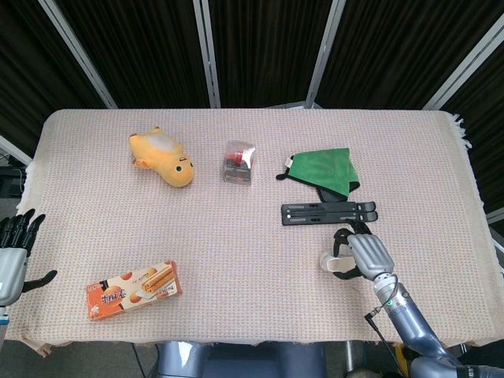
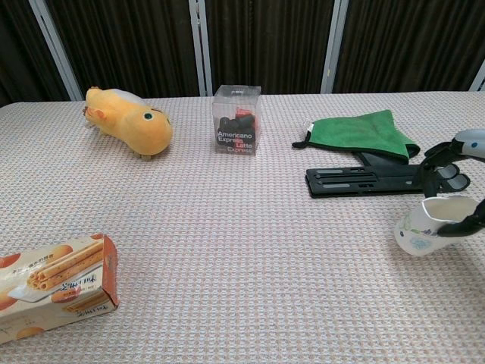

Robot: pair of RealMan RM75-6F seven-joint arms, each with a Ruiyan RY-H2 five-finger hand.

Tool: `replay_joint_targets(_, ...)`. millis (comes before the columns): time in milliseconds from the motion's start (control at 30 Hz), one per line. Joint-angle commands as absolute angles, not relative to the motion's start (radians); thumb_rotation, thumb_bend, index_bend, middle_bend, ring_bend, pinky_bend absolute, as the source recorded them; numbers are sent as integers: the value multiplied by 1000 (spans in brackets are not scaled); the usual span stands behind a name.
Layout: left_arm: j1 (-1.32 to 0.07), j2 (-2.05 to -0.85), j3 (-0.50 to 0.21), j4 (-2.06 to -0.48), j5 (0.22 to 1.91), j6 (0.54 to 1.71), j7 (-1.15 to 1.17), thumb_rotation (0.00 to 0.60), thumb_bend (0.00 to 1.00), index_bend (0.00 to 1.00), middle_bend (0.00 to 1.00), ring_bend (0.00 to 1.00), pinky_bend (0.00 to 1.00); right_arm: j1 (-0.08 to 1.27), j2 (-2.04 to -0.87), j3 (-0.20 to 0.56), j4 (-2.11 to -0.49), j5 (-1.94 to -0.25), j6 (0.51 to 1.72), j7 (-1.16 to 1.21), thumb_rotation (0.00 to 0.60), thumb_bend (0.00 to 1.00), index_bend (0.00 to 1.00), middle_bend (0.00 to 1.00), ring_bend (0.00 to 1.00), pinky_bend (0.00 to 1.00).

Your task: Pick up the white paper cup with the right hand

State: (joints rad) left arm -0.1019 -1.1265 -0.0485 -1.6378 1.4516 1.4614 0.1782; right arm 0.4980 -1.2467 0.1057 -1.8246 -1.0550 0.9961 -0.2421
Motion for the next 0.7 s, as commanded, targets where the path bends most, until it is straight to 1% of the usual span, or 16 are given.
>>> replay_joint_targets(33, -102, -1127, -49, -1638, 1450, 1462, 180, 600, 0, 0, 0, 0, 0, 501, -1254, 108, -1817, -1047, 989, -233, 600, 200, 571, 305, 0, 0)
replay_joint_targets(233, -103, -1128, -49, -1639, 1449, 1460, 181, 600, 0, 0, 0, 0, 0, 517, -1264, 112, -1785, -1018, 967, -234, 600, 199, 570, 288, 0, 0)
replay_joint_targets(333, -103, -1127, -49, -1639, 1449, 1460, 180, 600, 0, 0, 0, 0, 0, 526, -1266, 110, -1767, -998, 955, -248, 600, 200, 571, 240, 0, 0)
replay_joint_targets(400, -103, -1127, -49, -1639, 1449, 1459, 179, 600, 0, 0, 0, 0, 0, 532, -1264, 109, -1757, -976, 952, -263, 600, 196, 562, 188, 0, 0)
replay_joint_targets(433, -104, -1127, -49, -1639, 1449, 1459, 179, 600, 0, 0, 0, 0, 0, 533, -1263, 109, -1754, -971, 956, -270, 600, 194, 546, 168, 0, 0)
replay_joint_targets(500, -104, -1127, -49, -1638, 1449, 1459, 179, 600, 0, 0, 0, 0, 0, 535, -1261, 105, -1747, -959, 967, -292, 600, 190, 460, 111, 0, 0)
replay_joint_targets(600, -104, -1127, -49, -1638, 1450, 1460, 179, 600, 0, 0, 0, 0, 0, 541, -1254, 97, -1744, -931, 975, -334, 600, 184, 347, 55, 0, 0)
replay_joint_targets(700, -104, -1127, -48, -1638, 1450, 1460, 179, 600, 0, 0, 0, 0, 0, 547, -1248, 97, -1743, -888, 982, -363, 600, 181, 268, 13, 0, 0)
